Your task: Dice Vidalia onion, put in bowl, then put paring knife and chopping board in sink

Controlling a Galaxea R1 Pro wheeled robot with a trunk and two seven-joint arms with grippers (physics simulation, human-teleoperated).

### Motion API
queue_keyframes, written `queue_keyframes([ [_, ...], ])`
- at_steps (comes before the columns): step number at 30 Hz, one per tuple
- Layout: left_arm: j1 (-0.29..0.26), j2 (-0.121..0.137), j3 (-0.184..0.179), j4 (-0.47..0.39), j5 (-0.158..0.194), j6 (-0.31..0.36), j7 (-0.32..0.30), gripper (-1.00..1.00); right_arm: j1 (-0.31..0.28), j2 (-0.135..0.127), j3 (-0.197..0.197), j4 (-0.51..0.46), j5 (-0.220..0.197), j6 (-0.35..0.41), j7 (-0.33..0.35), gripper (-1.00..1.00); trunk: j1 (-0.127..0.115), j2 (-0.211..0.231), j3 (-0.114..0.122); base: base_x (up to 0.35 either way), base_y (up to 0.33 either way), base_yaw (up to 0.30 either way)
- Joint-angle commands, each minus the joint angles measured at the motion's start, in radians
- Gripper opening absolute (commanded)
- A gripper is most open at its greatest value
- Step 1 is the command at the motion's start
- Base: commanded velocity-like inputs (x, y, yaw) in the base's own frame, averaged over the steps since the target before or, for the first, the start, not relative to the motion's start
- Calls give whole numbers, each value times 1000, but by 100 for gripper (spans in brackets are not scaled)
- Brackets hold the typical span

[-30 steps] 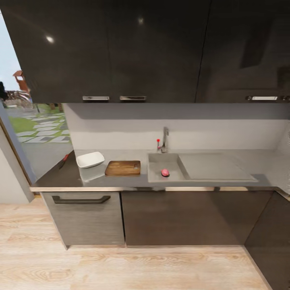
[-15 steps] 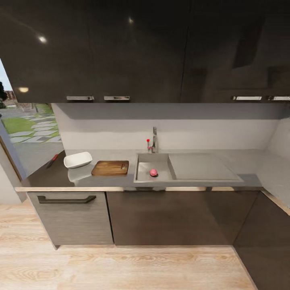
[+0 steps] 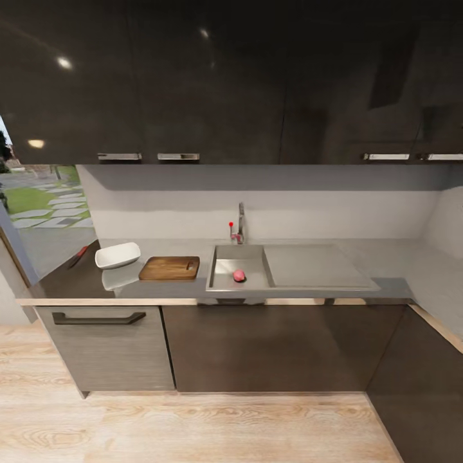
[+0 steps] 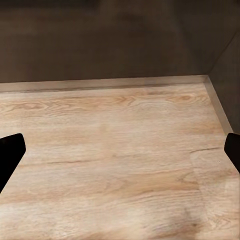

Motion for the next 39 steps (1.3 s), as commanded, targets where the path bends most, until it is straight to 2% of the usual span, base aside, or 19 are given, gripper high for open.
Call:
queue_keyframes([
  [1,-1,0,3,0,2,-2,0,100,-1,2,-7,-2,4,-2,10,100,0,-1,-1,0,-2,0],
  [7,-3,-1,5,-8,2,6,3,100,0,1,-7,-2,4,-2,10,100,0,-1,-1,0,0,0],
  [10,-6,-2,5,-46,3,27,4,100,0,1,-7,-1,4,-2,10,100,0,-1,-1,0,0,0],
  [12,-8,-2,5,-120,3,105,4,100,0,0,-7,1,4,-2,9,100,0,-1,-1,0,0,0],
  [15,-9,-3,2,-281,3,315,1,100,0,0,-8,10,4,-2,9,100,0,-1,-1,0,0,0],
  [16,-9,-3,2,-307,3,347,1,100,0,0,-8,11,4,-2,8,100,0,-1,-1,0,0,0],
  [18,-9,-11,0,-431,3,458,-1,100,-1,-1,-8,14,4,-2,8,100,0,-1,-1,0,0,0],
  [22,-9,-41,-1,-571,0,514,1,100,0,-1,-8,15,5,-2,8,100,0,-1,-1,0,0,0],
  [24,-11,-56,-1,-641,-1,561,1,100,0,-1,-8,16,4,-2,8,100,0,-1,-1,0,0,0],
  [26,-20,-70,-5,-707,-2,635,1,100,0,-1,-8,16,5,-2,8,100,0,-1,-1,0,0,0],
  [27,-31,-78,-14,-746,-3,690,1,100,0,-1,-8,16,5,-2,8,100,0,-1,-1,0,0,0],
  [28,-67,-88,-53,-805,-3,783,1,100,0,-1,-9,16,4,-2,8,100,0,-1,-1,0,0,0],
  [32,-149,-96,-137,-843,-2,853,3,100,0,-1,-9,16,5,-2,8,100,0,-1,-1,0,0,0],
  [33,-208,-112,-164,-858,-1,881,4,100,0,-2,-9,16,5,-3,7,100,0,-1,-1,0,0,0],
  [36,-264,-131,-172,-871,-1,928,5,100,0,-3,-10,15,5,-4,7,100,0,-1,-1,0,0,0],
  [39,-319,-138,-175,-875,0,966,4,100,0,-3,-10,15,5,-4,7,100,0,-1,-1,0,0,0],
])
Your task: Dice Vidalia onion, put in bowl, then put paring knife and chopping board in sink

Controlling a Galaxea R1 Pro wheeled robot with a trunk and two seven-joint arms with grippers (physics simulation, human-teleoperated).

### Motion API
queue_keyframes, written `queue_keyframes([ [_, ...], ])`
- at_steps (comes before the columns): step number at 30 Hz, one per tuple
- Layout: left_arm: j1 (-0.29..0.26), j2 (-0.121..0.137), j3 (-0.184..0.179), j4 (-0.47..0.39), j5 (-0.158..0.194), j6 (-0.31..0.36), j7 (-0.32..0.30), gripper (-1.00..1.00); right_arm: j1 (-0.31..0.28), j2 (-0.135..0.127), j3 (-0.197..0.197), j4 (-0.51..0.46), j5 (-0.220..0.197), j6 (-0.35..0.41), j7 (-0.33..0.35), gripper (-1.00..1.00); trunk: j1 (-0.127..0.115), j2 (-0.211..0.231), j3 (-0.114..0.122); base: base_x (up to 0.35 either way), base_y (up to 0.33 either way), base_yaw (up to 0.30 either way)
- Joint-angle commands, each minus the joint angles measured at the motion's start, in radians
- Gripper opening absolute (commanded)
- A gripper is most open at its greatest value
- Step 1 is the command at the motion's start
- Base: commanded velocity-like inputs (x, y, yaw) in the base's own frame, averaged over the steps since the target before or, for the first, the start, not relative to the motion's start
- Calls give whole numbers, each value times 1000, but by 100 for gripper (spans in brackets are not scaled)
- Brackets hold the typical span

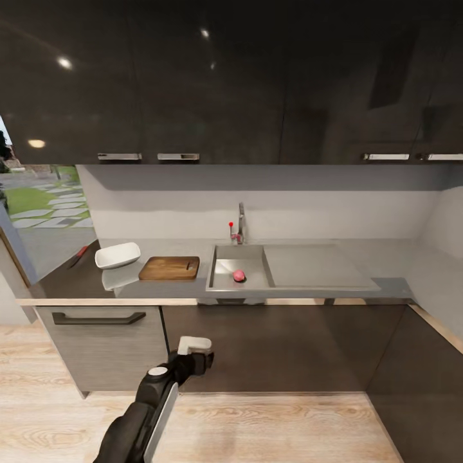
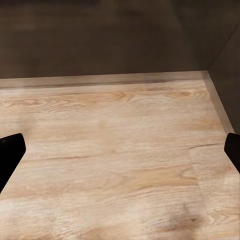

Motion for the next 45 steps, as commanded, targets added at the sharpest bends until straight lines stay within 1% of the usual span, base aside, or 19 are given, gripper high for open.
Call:
queue_keyframes([
  [1,-29,-2,-1,-1,2,21,1,100,0,2,-8,-2,4,-2,10,100,0,-1,-2,0,0,0],
  [2,-42,-3,-1,-1,2,27,1,100,0,2,-8,-2,4,-2,10,100,0,-1,-2,0,0,0],
  [3,-80,-6,-2,2,3,41,1,100,0,2,-8,-2,4,-2,9,100,0,-1,-2,0,0,0],
  [6,-155,-9,-2,11,5,68,1,100,0,2,-8,-2,4,-2,9,100,0,-1,-2,0,0,0],
  [10,-220,-9,-2,23,5,104,0,100,0,3,-8,-2,4,-2,9,100,0,-1,-2,0,0,0],
  [15,-323,-10,-2,88,7,140,0,100,0,3,-8,-2,4,-2,9,100,0,-1,-2,0,0,0],
  [16,-354,-11,-2,111,7,144,0,100,0,3,-8,-2,4,-2,9,100,0,-1,-2,0,0,0],
  [17,-420,-11,-2,161,9,147,0,100,0,3,-7,-2,4,-2,9,100,0,-1,-2,0,0,0],
  [19,-488,-13,-2,226,10,149,1,100,0,3,-7,-2,4,-2,9,100,0,-1,-2,0,0,0],
  [20,-505,-15,-2,244,10,149,1,100,0,3,-7,-2,4,-2,9,100,0,-1,-2,0,0,0],
  [21,-574,-17,-2,313,10,149,1,100,0,3,-7,-3,4,-2,9,100,0,-1,-2,0,0,0],
  [22,-608,-18,-2,347,11,149,1,100,0,3,-7,-3,4,-2,9,100,0,-1,-2,0,0,0],
  [23,-624,-19,-1,364,11,148,1,100,0,3,-7,-3,4,-2,9,100,0,-1,-2,0,0,0],
  [29,-782,-25,-1,548,18,147,4,100,0,3,-7,-2,4,-1,9,100,0,-1,-2,0,0,0],
  [32,-837,-26,-1,599,42,147,21,100,0,3,-7,-2,4,-1,9,100,0,-1,-2,0,0,0],
  [35,-866,-26,-1,620,73,146,42,100,0,3,-7,-2,4,-1,9,100,0,-1,-2,0,0,0],
  [36,-883,-26,-3,629,111,144,52,100,-1,3,-7,-2,3,-1,10,100,0,-1,-2,0,0,0],
  [38,-886,-23,-3,630,121,143,50,100,-1,3,-7,-2,3,-1,10,100,0,-1,-2,0,0,0],
  [45,-887,-16,-4,627,127,141,51,100,0,3,-7,-2,3,-1,12,100,0,-1,-1,0,0,-45],
])
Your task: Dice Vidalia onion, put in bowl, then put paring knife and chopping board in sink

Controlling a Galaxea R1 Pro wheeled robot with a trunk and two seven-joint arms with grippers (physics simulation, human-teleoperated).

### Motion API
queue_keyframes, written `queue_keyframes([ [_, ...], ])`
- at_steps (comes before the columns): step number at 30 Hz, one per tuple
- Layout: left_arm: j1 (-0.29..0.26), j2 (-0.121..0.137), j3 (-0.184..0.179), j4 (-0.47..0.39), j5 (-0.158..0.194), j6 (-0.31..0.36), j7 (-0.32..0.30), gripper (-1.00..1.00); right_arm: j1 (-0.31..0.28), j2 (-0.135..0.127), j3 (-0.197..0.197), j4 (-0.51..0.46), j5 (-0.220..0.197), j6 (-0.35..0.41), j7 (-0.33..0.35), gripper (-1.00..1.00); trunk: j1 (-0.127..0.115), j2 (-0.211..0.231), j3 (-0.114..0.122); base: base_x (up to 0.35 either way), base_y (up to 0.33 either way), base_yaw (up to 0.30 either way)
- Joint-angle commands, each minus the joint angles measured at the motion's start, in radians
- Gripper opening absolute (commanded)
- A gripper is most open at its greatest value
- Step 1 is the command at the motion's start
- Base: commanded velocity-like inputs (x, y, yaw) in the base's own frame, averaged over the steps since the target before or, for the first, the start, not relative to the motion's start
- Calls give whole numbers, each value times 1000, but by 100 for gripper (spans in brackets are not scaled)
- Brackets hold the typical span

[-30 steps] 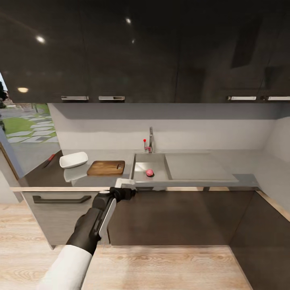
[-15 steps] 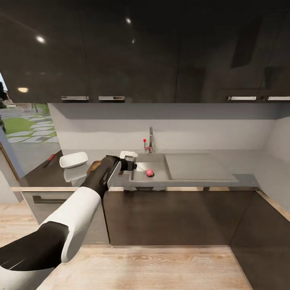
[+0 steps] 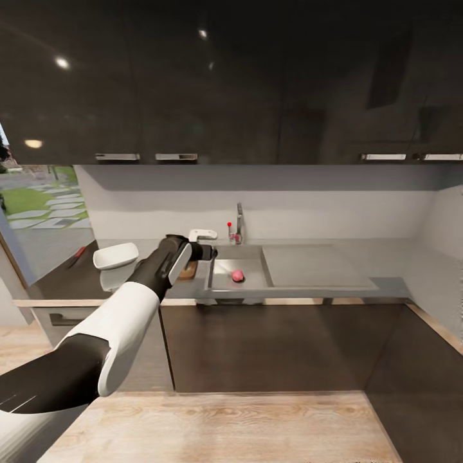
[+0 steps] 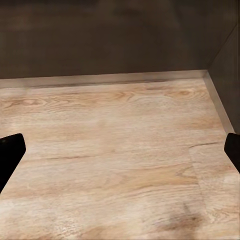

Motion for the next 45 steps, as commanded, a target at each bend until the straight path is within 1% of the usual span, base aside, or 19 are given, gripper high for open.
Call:
queue_keyframes([
  [1,-1,3,-4,-1,9,3,6,100,0,2,-7,-2,4,-2,10,100,0,-1,-1,0,0,-172],
  [6,-1,6,-2,0,8,-8,7,100,0,2,-7,-2,4,-2,10,100,0,-1,3,0,0,-202],
  [13,1,16,-1,3,8,-18,8,100,0,2,-7,-2,4,-2,10,100,0,-1,10,0,0,-220],
  [17,3,21,-1,7,7,-19,8,100,0,2,-7,-3,4,-2,11,100,0,-1,11,5,0,-68],
  [19,5,27,-1,11,7,-19,8,100,0,2,-7,-2,4,-2,10,100,0,-1,11,95,0,-18],
  [28,7,33,-1,73,8,-19,7,100,0,2,-7,-7,4,-2,10,100,0,-1,11,310,0,-2],
  [37,9,34,-2,82,7,-19,7,100,0,2,-9,-11,4,-2,10,100,0,-1,4,317,-119,0],
  [41,20,43,-2,86,6,-19,6,100,0,2,-9,-11,4,-2,10,100,0,-1,-2,284,-182,0],
  [45,23,44,-2,91,7,-19,6,100,0,2,-9,-11,4,-2,10,100,0,-1,-9,234,-179,0],
])
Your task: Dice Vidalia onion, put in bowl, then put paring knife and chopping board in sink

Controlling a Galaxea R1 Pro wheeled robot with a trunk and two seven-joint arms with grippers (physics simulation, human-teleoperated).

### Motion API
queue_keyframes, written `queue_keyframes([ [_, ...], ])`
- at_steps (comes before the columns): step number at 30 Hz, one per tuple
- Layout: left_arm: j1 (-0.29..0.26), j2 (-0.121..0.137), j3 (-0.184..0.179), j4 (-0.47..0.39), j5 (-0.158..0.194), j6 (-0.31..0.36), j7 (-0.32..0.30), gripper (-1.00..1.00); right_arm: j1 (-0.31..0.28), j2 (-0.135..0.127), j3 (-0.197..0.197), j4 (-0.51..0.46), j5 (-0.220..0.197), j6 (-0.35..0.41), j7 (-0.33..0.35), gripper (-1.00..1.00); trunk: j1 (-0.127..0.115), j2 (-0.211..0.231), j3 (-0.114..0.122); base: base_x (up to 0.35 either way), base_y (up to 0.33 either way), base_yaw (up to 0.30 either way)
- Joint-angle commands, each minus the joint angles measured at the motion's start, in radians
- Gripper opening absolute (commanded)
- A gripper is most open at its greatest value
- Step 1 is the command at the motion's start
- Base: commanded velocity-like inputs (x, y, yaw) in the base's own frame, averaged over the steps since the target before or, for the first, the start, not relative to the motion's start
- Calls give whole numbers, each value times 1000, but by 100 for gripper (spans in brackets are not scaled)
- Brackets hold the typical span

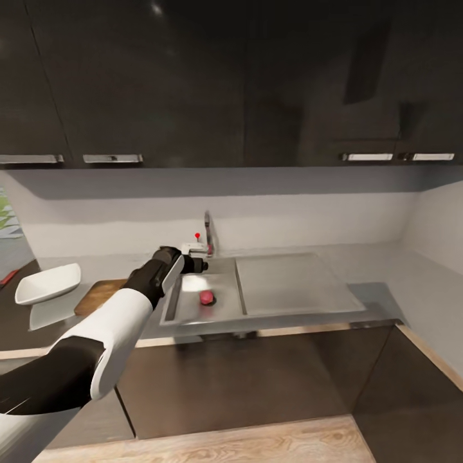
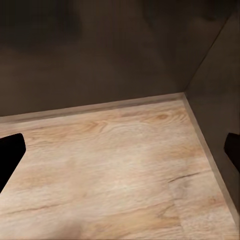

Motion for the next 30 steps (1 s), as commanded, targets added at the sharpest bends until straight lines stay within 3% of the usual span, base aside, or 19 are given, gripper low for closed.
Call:
queue_keyframes([
  [1,-1,1,-5,1,10,4,5,100,0,2,-7,-1,4,-2,10,100,1,-1,-3,186,-176,0],
  [14,6,-2,-5,26,10,-2,5,100,0,2,-7,1,4,-1,10,100,1,-1,-24,40,-39,0],
  [16,6,-2,-5,43,10,-26,5,100,0,2,-7,1,4,-1,10,100,1,-1,-27,4,-67,0],
  [22,7,-9,-5,179,11,-195,5,100,0,2,-7,3,4,-1,10,100,1,-1,-37,120,-137,0],
  [30,7,-12,-5,196,11,-208,4,100,-1,2,-7,3,4,-1,10,100,1,-1,-50,129,-90,0],
])
